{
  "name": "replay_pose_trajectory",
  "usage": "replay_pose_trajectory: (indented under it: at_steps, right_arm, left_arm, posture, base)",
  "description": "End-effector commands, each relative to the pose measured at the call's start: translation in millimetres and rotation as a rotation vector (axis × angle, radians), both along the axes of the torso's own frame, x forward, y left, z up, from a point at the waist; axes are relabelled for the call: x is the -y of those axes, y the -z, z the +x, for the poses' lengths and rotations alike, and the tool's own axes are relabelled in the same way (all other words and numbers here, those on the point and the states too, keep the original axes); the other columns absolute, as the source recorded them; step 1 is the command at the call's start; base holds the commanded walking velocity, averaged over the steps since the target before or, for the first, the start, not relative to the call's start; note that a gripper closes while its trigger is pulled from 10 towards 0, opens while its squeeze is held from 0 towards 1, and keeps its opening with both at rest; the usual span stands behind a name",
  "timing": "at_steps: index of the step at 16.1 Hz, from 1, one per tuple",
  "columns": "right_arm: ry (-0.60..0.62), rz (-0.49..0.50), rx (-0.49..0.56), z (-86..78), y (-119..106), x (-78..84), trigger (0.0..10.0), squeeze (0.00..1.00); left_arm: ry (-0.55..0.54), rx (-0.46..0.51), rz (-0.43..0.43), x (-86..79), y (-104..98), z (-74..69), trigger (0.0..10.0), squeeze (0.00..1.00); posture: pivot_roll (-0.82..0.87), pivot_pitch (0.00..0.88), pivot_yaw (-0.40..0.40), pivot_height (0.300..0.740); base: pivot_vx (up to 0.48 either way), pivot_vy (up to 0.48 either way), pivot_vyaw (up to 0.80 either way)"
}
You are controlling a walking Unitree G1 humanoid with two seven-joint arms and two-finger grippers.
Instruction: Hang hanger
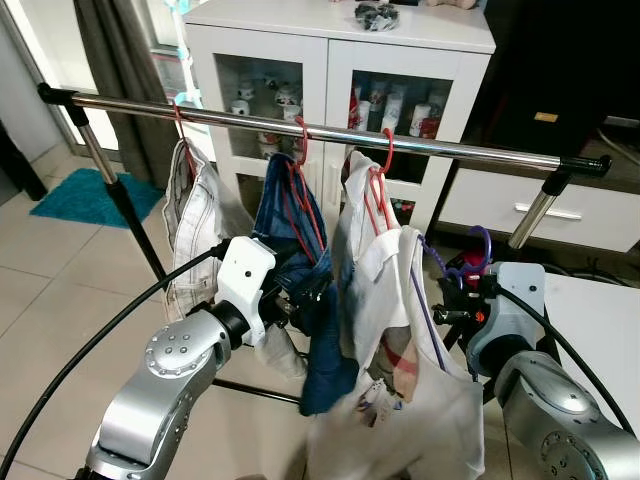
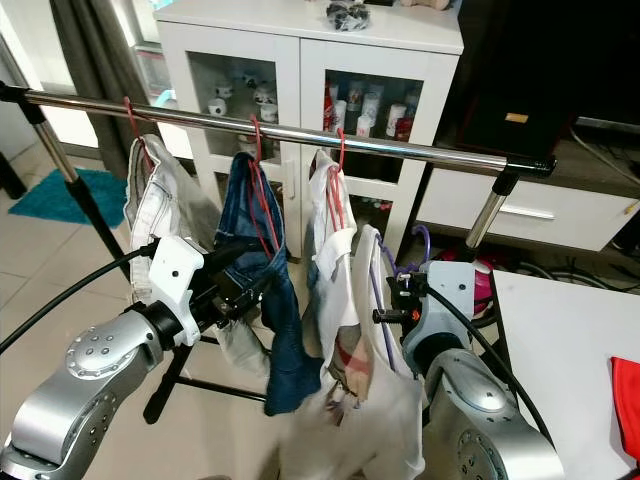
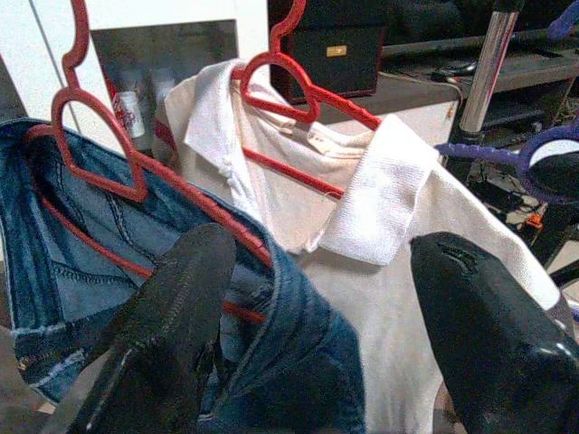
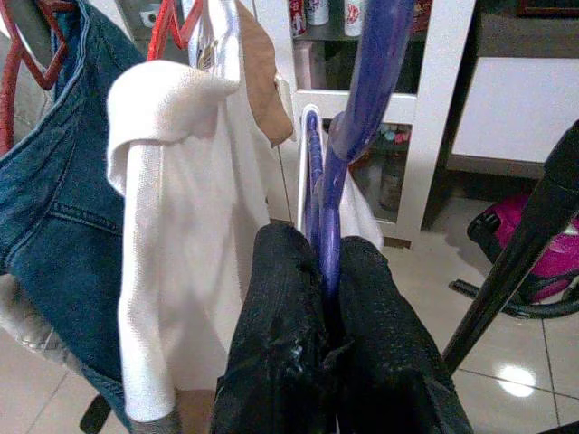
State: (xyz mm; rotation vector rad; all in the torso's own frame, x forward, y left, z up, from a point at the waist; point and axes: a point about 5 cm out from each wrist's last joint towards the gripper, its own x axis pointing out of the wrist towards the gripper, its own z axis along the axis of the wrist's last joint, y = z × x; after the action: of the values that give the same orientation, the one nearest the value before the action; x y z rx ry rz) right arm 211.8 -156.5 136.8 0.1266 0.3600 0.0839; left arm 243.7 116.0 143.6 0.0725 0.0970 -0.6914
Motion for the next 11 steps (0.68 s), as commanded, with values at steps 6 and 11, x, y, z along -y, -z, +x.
replay_pose_trajectory:
  at_steps: [6, 11]
  right_arm:
    - [-0.008, 0.002, 0.051, 3.0, -11.7, -1.7, 10.0, 0.0]
    - [-0.03, 0.017, 0.048, 4.3, -11.4, -4.4, 10.0, 0.0]
  left_arm:
    - [0.002, -0.019, -0.011, -1.2, 0.0, 3.5, 10.0, 0.0]
    - [-0.013, -0.018, -0.008, -3.5, 0.0, 3.1, 10.0, 0.0]
  posture:
    - [-0.03, 0.0, 0.004, 0.74]
    - [-0.02, 0.0, -0.004, 0.74]
  base:
    - [-0.235, 0.0, -0.22]
    - [-0.279, 0.0, -0.8]
